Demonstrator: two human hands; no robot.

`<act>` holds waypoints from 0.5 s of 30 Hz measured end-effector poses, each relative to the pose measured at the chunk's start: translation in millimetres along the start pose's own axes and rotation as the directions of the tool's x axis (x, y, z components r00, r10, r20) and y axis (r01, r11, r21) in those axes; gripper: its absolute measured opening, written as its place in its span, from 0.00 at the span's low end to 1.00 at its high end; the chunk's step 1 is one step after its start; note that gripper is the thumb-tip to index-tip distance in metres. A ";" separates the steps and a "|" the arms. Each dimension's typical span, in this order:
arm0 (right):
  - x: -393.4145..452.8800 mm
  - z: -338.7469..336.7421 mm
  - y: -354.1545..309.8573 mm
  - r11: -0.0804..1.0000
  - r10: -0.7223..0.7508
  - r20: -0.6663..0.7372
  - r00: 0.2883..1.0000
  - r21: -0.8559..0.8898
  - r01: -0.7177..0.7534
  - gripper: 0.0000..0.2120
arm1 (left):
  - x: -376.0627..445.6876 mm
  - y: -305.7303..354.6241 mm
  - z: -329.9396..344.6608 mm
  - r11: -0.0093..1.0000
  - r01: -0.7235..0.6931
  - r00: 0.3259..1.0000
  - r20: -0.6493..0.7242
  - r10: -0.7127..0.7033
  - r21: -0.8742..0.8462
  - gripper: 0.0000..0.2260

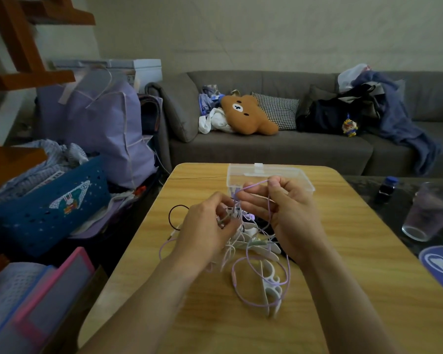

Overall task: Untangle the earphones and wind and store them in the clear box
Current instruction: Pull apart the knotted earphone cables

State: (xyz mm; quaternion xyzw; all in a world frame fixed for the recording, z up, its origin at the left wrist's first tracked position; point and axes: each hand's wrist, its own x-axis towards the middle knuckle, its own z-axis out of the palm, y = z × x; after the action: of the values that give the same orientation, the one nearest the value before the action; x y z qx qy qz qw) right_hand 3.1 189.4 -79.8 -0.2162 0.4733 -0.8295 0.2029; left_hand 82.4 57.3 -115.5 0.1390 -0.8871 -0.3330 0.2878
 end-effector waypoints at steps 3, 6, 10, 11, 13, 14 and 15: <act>-3.0 -1.3 -2.4 1.000 0.010 -0.010 1.000 -0.024 -0.010 0.15 | -0.5 -0.1 0.6 1.000 0.014 1.000 0.021 -0.014 0.008 0.10; -4.0 -3.4 -2.1 0.999 0.018 -0.051 0.999 -0.026 -0.019 0.12 | -1.4 1.1 1.5 0.999 0.046 0.999 0.013 -0.046 -0.002 0.09; -1.8 -5.1 -1.3 1.000 0.012 -0.080 0.997 -0.014 -0.013 0.10 | -0.8 3.5 -1.4 0.996 0.051 0.997 -0.056 -0.047 0.072 0.11; -1.7 -5.4 -0.9 1.000 0.008 -0.079 0.997 -0.017 -0.009 0.11 | -0.8 4.1 -3.0 0.993 0.058 0.997 -0.066 -0.051 0.105 0.12; -2.4 -5.7 1.1 0.999 -0.009 -0.053 0.999 -0.050 0.007 0.11 | -1.9 6.2 -5.7 0.985 0.065 0.996 -0.076 -0.053 0.158 0.14; -3.1 -5.1 2.9 0.994 -0.022 -0.036 0.999 -0.111 0.018 0.11 | -2.7 7.5 -6.5 0.981 0.063 0.996 -0.080 -0.049 0.185 0.16; -4.6 -4.0 4.5 0.975 -0.035 -0.020 0.999 -0.220 0.029 0.10 | -3.4 8.3 -6.4 0.976 0.058 0.995 -0.088 -0.040 0.212 0.16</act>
State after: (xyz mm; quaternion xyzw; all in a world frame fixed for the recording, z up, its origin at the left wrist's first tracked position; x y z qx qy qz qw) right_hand 5.3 192.6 -86.3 -0.2353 0.5610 -0.7777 0.1588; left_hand 88.5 61.6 -107.4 0.2047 -0.9013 -0.2363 0.2998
